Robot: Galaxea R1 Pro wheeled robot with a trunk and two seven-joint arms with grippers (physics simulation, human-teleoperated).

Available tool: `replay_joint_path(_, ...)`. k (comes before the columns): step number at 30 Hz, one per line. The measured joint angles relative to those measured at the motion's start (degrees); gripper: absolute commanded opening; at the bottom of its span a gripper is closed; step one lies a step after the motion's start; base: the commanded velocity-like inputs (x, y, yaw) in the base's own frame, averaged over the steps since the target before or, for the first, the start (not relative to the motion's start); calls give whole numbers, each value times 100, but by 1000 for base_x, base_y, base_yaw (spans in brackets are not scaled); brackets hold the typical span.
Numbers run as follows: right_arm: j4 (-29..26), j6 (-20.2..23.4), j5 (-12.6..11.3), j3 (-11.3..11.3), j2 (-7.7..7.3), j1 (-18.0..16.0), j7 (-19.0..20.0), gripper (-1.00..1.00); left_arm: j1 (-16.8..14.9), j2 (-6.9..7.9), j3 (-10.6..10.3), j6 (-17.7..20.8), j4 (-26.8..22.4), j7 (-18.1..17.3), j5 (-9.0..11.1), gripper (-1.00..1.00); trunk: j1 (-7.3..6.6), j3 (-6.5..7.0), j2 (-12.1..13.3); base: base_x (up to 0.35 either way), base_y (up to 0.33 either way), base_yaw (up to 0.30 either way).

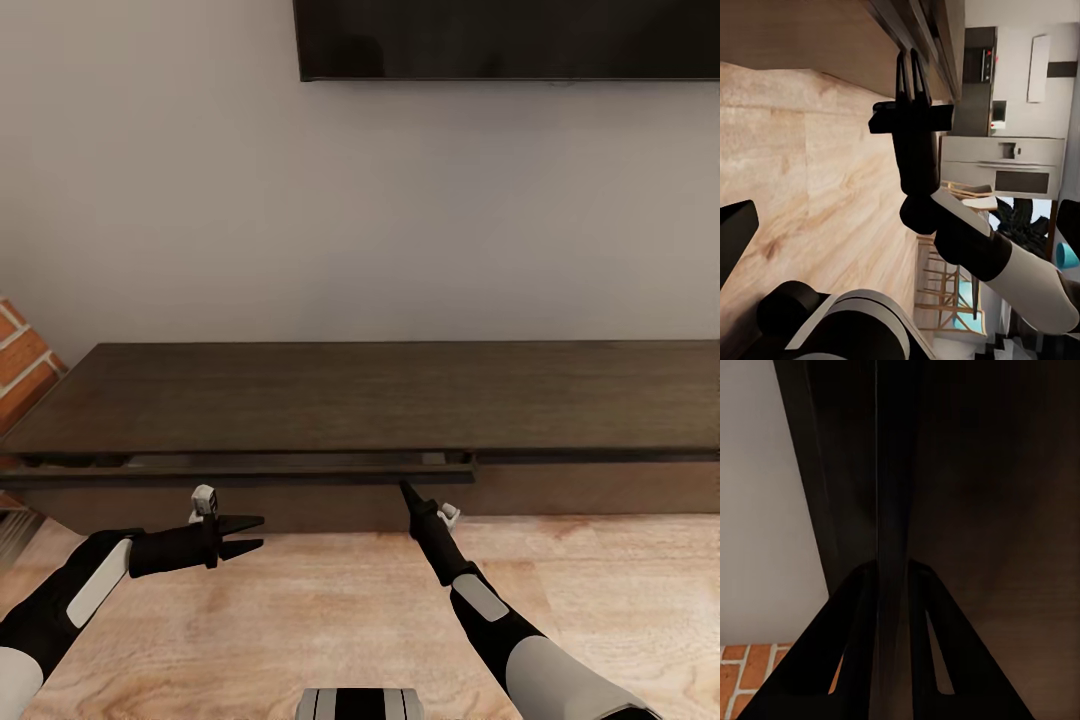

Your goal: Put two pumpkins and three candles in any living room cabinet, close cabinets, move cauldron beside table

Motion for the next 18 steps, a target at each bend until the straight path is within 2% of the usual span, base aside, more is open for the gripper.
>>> replay_joint_path(8, -1, -5, -6, 1, 0, 0, -3, -100, 2, 1, 0, 0, 0, 0, 0, 100, 0, 0, 0, -83, 0, 0)
replay_joint_path(18, -2, 15, -26, -13, 0, -1, -8, -100, 1, 0, 0, 0, 0, 0, -9, 100, 3, 0, 0, -283, 0, 0)
